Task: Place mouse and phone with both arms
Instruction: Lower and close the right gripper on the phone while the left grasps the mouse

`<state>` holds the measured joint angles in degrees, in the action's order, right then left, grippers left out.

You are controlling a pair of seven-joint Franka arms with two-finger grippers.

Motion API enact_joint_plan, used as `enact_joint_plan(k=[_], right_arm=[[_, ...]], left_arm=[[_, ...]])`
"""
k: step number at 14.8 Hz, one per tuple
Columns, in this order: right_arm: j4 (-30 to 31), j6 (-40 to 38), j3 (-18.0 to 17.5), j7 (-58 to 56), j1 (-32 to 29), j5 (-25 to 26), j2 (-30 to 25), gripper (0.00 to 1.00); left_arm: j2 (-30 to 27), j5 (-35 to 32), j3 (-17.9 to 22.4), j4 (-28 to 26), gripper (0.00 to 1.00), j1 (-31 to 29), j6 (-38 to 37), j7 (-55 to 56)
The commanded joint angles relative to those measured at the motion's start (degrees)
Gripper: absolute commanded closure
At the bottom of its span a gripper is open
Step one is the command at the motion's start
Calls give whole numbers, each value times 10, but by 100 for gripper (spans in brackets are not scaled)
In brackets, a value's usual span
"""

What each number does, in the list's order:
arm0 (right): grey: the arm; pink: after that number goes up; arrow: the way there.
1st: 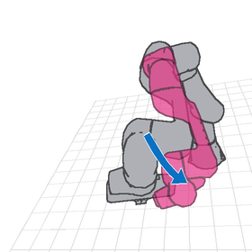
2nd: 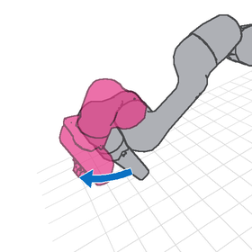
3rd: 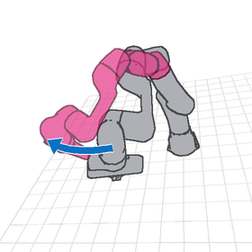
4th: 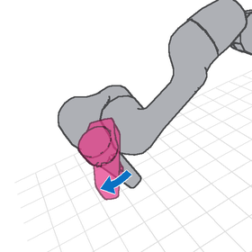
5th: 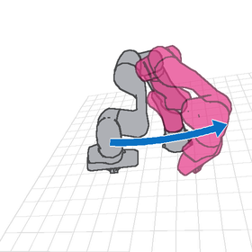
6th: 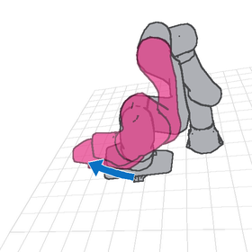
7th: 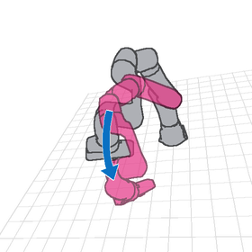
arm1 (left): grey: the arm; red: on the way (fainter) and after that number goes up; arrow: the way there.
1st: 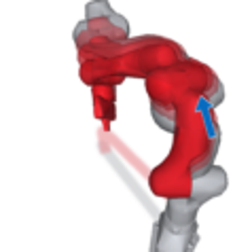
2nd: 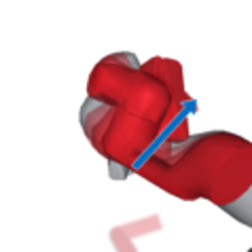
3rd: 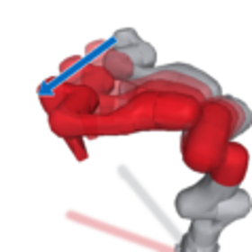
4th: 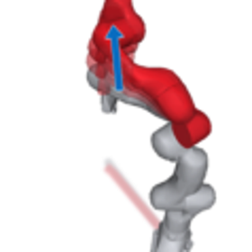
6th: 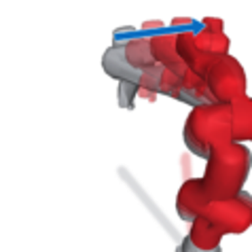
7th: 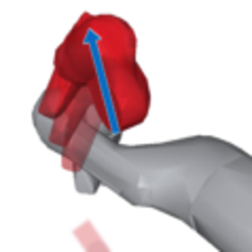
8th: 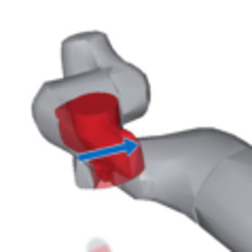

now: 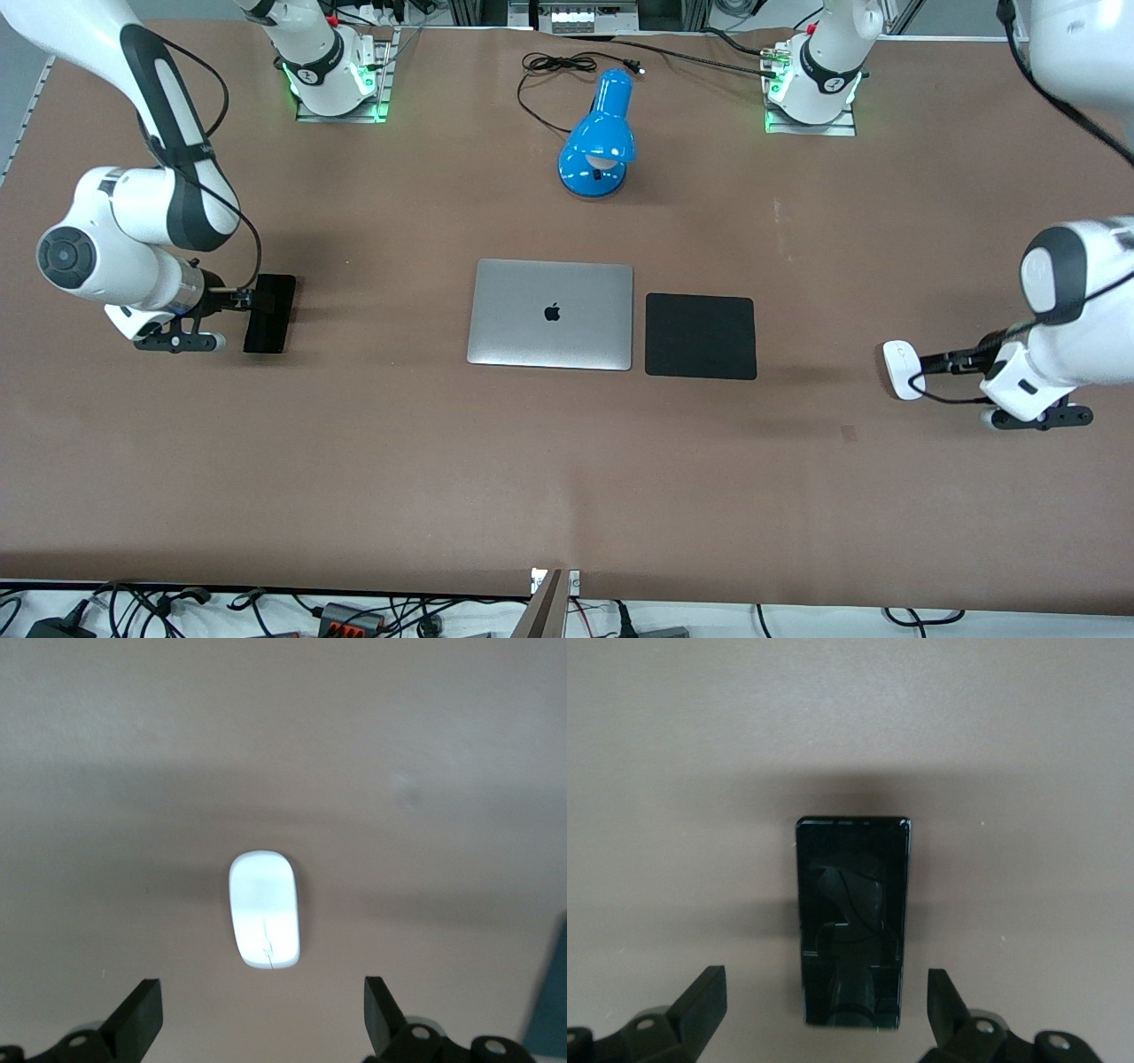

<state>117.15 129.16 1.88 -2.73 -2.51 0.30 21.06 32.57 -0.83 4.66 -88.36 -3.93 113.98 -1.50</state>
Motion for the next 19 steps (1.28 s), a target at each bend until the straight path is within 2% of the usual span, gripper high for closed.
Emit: enact_joint_plan(k=[1,9,16,19], right_arm=[[3,20,-2,10,-5,8,20,0],[6,20,0,12,-11,8,64,0],[6,23,3,12,-13,7,81,0],[5,25,3,12,-11,7,88,0]], left_arm=[[0,5,2,-75,0,-13,117,-8],[-3,4,-4,-208,0,-19,315,-8],[1,4,-6,-244,0,-16,364,-8],[4,4,-7,-252,18,-15,367,-8]])
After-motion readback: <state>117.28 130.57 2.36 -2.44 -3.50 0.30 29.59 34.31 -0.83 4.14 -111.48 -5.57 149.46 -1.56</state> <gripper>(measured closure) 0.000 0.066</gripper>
